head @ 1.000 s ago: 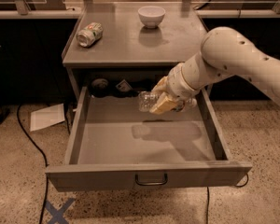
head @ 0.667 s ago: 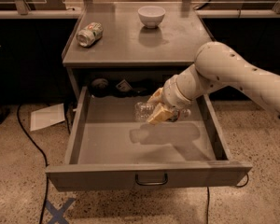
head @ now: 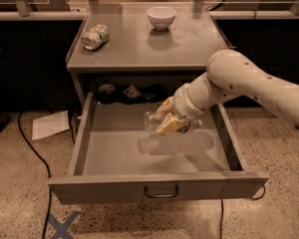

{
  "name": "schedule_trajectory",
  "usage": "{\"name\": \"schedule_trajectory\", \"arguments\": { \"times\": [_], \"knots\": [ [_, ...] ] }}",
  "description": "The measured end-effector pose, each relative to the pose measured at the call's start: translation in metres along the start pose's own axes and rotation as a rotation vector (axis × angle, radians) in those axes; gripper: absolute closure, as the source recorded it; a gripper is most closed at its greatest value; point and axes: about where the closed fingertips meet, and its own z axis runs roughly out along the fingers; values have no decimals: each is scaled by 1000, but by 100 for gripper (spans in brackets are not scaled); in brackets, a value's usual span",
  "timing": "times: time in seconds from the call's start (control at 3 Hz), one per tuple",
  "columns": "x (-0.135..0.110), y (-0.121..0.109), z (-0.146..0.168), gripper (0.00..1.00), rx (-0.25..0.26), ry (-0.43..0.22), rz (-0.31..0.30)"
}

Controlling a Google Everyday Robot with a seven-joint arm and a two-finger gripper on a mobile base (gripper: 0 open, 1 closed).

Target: Place water bottle into top drawer

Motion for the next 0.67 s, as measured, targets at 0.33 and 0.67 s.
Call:
{"name": "schedule_trajectory", "arguments": {
  "times": [0.33,0.67],
  "knots": [
    [5,11,41,100,-40,-15,-1],
    [2,20,84,100,-98,-32,-29]
  ]
}}
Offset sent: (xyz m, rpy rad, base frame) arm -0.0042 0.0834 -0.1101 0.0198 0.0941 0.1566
